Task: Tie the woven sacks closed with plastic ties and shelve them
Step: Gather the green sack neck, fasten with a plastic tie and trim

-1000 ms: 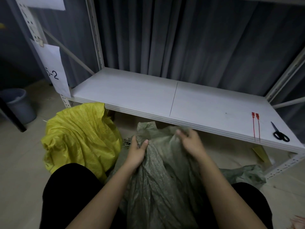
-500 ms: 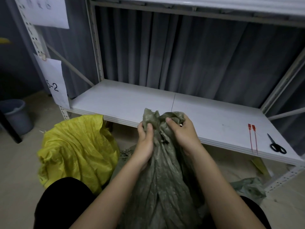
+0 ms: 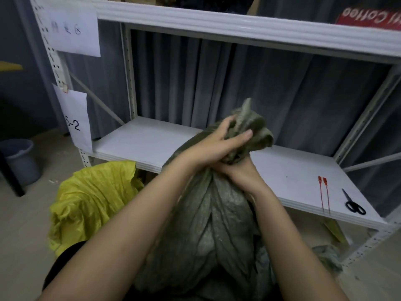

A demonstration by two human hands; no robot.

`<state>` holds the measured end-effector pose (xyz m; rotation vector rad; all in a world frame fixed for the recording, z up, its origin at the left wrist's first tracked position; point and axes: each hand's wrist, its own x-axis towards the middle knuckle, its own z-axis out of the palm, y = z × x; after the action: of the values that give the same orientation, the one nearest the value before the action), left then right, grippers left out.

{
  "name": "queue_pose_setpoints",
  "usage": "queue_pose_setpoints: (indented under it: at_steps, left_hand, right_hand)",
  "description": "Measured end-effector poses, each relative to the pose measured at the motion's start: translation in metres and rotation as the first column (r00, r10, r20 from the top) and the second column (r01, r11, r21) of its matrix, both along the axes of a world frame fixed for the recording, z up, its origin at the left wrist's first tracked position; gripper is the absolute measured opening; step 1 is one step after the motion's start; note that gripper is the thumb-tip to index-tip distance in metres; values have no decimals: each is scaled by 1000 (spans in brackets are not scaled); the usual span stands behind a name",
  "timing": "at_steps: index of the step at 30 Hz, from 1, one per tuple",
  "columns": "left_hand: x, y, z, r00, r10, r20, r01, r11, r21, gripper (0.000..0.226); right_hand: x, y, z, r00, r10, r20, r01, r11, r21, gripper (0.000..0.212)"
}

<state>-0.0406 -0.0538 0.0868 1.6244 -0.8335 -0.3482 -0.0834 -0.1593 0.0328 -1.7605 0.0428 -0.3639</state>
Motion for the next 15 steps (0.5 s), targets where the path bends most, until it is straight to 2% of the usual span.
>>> queue_pose_setpoints:
  at_steps: [2,3,5,6,7,8,9,10,12,14,15]
  left_hand:
    - [2,10,9,995,-47,-87,43,998,-40,48]
    - [6,17,7,991,4,-133,-19,994,-106,42]
    - [21,30,-11,948,254,-190,-298,920,-255,26]
    - [29,36,-24,882,434,-186,-470,842,-264,20]
    - [40,41,-43,780,609,-143,-626,757,-189,20]
    - [49,46,-63,682,724,-102,-731,680,-59,30]
    - [56,50,-82,639,760,-114,-756,649,85,48]
    - [59,52,-100,658,723,-210,-701,690,179,68]
    - [62,47,-130,723,530,-442,-486,846,220,96]
    - [57,37,-146,750,432,-500,-337,901,273,101]
    - [52,31,-145,737,390,-552,-279,920,277,91]
  right_hand:
    - [0,-4,2,983,-184,20,179,970,163,39]
    - [-2,-8,3,961,-276,0,268,935,231,30]
    - [-5,-21,3,910,-409,-64,405,848,343,29]
    - [-6,-28,3,894,-435,-104,438,806,399,32]
    - [-7,-35,3,888,-440,-135,451,775,443,36]
    - [-8,-40,4,887,-438,-149,453,758,468,39]
    - [-9,-45,5,889,-431,-154,449,756,477,41]
    - [-11,-48,6,895,-419,-152,436,756,488,40]
    - [-14,-52,8,913,-386,-134,398,763,510,35]
    - [-16,-51,10,934,-337,-120,348,780,521,35]
    - [-16,-51,11,940,-320,-115,331,783,526,39]
